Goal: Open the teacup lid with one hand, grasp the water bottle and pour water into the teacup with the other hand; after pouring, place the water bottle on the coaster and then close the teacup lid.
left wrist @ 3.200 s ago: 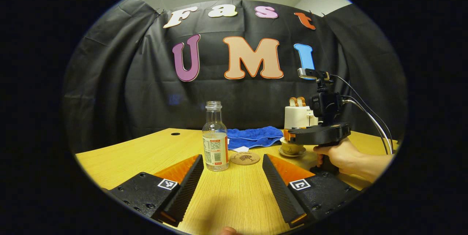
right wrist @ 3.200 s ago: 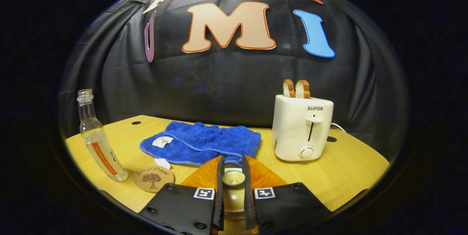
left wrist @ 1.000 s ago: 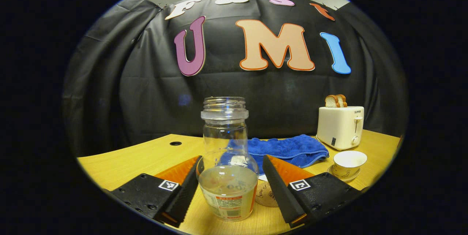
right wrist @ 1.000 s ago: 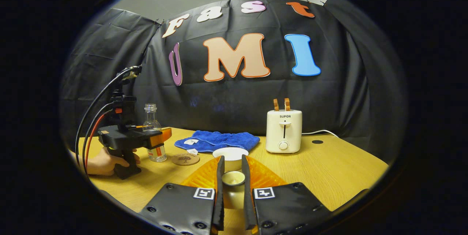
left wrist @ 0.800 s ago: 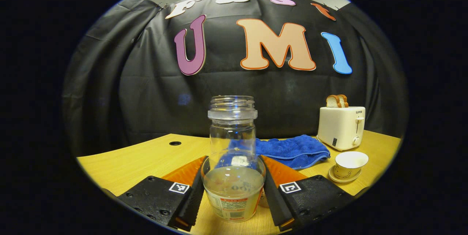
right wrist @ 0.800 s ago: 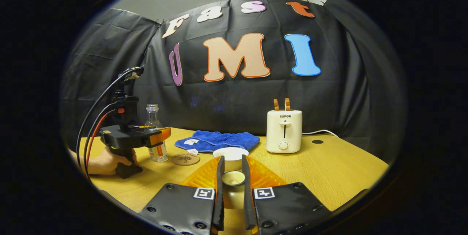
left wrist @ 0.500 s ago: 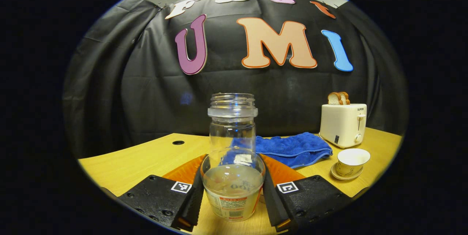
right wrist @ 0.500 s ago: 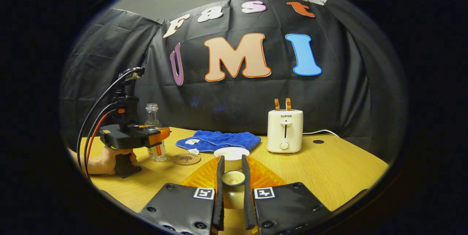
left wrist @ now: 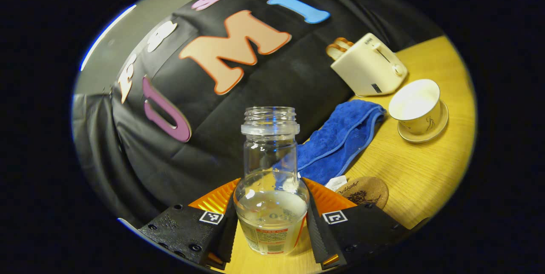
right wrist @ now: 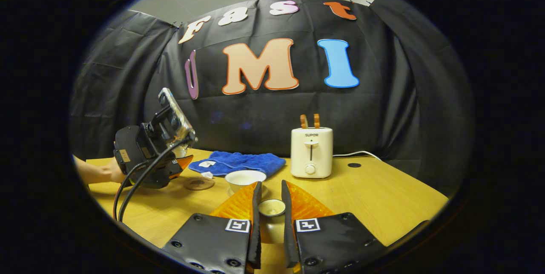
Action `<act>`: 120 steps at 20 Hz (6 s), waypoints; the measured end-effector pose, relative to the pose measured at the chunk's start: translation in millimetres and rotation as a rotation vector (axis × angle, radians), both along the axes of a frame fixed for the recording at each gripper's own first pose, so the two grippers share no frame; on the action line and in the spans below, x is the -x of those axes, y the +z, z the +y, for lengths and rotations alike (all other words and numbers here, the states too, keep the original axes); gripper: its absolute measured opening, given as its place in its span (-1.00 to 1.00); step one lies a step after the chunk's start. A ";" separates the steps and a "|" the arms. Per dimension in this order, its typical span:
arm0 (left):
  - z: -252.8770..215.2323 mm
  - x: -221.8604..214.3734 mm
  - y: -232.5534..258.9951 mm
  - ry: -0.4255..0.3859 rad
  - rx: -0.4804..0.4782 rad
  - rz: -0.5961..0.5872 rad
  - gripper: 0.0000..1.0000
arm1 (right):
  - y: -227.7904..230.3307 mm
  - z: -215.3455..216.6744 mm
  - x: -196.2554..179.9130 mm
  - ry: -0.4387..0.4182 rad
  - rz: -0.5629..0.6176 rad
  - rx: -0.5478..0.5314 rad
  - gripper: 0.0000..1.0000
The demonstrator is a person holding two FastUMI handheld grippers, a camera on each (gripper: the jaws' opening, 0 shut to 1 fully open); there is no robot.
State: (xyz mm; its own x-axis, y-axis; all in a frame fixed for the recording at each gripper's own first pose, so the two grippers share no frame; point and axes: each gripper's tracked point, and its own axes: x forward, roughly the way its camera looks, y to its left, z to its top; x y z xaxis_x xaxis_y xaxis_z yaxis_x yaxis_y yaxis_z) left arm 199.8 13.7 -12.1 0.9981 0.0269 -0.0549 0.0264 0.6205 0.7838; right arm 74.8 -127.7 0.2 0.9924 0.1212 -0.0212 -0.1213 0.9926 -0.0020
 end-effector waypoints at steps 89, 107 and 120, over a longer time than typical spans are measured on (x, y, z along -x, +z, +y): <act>-84.2 -27.3 -14.7 -0.251 -0.164 0.231 0.36 | 2.7 -32.7 -2.1 -0.055 0.002 0.003 -0.51; -83.2 -61.6 -21.4 -0.128 0.956 -0.007 0.36 | 3.1 -34.8 -2.1 -0.069 -0.003 0.004 -0.53; -86.7 -60.6 -28.9 -0.161 0.907 0.022 0.50 | 3.9 -34.7 -0.8 -0.069 -0.003 0.004 -0.51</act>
State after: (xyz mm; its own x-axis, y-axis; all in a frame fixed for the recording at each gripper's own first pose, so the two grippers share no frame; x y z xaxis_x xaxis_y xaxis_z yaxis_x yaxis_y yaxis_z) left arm 260.4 -73.0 -41.1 0.9846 -0.1749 -0.0060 0.1749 0.9846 -0.0025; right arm 75.5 -162.4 4.1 0.9985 0.0525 -0.0185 -0.0526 0.9986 -0.0060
